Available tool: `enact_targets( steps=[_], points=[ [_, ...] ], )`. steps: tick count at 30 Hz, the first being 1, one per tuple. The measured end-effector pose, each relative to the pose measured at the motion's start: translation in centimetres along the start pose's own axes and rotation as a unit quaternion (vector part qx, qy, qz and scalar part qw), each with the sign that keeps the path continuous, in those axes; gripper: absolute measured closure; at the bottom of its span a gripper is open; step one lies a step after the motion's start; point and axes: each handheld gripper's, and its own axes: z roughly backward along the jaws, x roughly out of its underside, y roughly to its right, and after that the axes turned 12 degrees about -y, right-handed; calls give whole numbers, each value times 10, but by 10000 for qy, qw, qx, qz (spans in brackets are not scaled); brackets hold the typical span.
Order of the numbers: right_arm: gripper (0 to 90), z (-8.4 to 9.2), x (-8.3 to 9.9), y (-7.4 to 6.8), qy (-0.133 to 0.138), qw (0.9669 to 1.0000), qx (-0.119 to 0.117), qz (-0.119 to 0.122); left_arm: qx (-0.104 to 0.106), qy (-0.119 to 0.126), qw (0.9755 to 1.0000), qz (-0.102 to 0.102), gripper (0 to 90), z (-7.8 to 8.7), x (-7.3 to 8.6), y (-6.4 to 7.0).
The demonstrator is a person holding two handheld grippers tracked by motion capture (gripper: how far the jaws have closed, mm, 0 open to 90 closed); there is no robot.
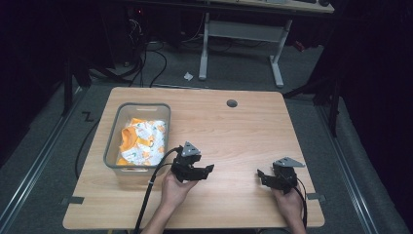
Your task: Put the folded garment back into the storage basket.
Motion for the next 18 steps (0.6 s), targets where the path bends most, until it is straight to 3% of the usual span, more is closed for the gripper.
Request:
enact_targets(
  steps=[9, 12, 16, 18],
  points=[
    [283, 0, 0, 0, 1, 10000, 1, 1, 43, -129, 9999, 70, 369, -17, 6, 3],
    [283, 0, 0, 0, -2, 10000, 2, -1, -80, -240, 9997, -10, 369, -23, 7, 5],
    [283, 0, 0, 0, -2, 10000, 1, -1, -113, -239, 9996, 62, 369, -31, 11, 4],
    [283, 0, 0, 0, 1, 10000, 1, 3, -229, -271, 9993, 93, 369, -35, 13, 3]
  ],
)
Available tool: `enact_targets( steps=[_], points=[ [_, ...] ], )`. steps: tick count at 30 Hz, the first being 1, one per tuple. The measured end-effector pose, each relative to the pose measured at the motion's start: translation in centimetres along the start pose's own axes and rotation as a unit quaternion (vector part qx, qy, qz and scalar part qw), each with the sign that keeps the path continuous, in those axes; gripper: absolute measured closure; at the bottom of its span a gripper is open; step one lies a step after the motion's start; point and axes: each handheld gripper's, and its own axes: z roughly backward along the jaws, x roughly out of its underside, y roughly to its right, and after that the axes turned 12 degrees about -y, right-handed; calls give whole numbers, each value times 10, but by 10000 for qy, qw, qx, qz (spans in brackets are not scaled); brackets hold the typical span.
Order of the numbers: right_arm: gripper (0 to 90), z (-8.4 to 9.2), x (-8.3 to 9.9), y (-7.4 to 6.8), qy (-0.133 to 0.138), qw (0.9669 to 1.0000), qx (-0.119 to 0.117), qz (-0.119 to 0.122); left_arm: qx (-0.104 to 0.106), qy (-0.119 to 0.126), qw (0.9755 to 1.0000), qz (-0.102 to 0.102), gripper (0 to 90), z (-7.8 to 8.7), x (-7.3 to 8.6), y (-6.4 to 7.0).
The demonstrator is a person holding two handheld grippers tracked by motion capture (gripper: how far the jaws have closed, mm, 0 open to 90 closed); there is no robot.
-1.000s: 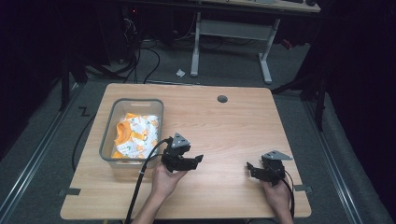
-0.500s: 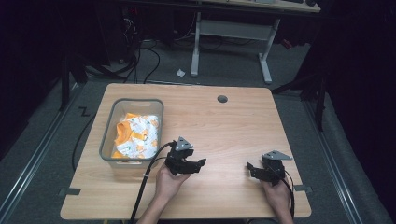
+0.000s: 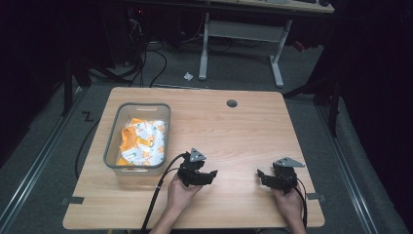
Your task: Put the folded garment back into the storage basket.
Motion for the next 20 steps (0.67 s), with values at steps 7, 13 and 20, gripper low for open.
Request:
enact_targets(
  steps=[7, 13, 20],
  points=[
    [283, 0, 0, 0, -1, 10000, -1, -1, -617, -72, 9980, -77, 356, -13, 7, -2],
    [283, 0, 0, 0, -2, 10000, 0, -5, -972, -9, 9950, -242, 333, -21, 12, 0],
    [283, 0, 0, 0, -1, 10000, 0, 5, -1007, -14, 9948, -170, 302, -21, 13, 1]
  ],
)
